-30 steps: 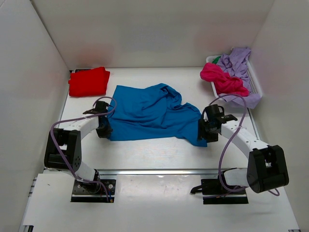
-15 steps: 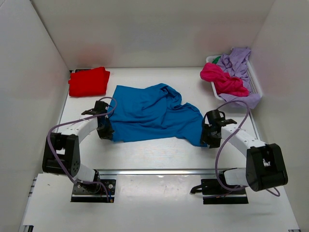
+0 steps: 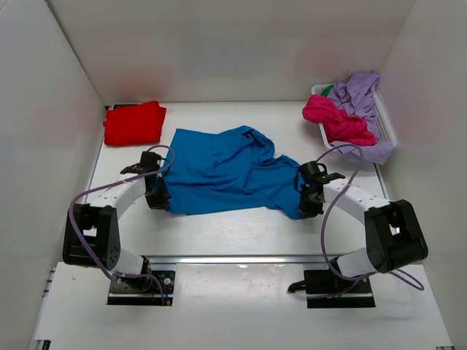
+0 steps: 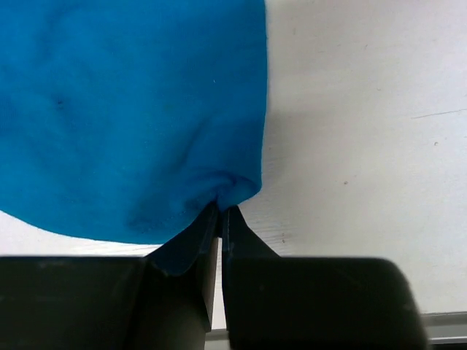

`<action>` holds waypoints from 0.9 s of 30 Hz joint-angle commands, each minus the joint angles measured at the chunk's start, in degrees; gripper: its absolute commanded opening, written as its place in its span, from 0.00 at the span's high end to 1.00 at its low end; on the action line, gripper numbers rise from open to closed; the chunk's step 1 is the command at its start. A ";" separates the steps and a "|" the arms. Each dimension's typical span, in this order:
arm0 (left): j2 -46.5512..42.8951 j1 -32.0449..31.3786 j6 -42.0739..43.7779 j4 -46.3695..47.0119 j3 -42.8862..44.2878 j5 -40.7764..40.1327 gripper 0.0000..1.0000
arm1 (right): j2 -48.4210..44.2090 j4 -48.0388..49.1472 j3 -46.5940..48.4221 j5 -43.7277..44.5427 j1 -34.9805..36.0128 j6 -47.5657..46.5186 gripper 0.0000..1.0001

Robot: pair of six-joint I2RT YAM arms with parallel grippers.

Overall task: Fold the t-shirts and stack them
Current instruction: Flatten out the tshirt

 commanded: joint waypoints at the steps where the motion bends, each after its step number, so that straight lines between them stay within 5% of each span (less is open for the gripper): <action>1: -3.02 0.45 1.44 -0.38 2.23 1.24 1.00 | 2.76 -0.37 -1.04 4.46 -0.01 -0.31 1.00; 10: -14.69 0.46 2.15 -6.00 12.15 0.01 1.00 | -16.73 -18.46 14.92 3.85 5.09 -5.06 1.00; 15: -17.70 0.37 2.15 -9.25 24.72 -0.34 1.00 | -27.03 -18.65 27.77 -2.03 1.59 -9.54 1.00; 20: -16.48 1.51 0.39 -14.60 43.50 -2.36 1.00 | -29.77 -16.02 40.96 -2.40 -1.58 -16.31 1.00; 23: -13.32 0.37 0.22 -18.73 57.20 -3.94 1.00 | -27.84 -16.90 51.22 -10.71 -10.08 -20.35 1.00; 27: -7.44 -1.29 0.39 -24.36 78.20 -8.13 1.00 | -24.59 -16.72 63.36 -8.81 -6.33 -20.53 1.00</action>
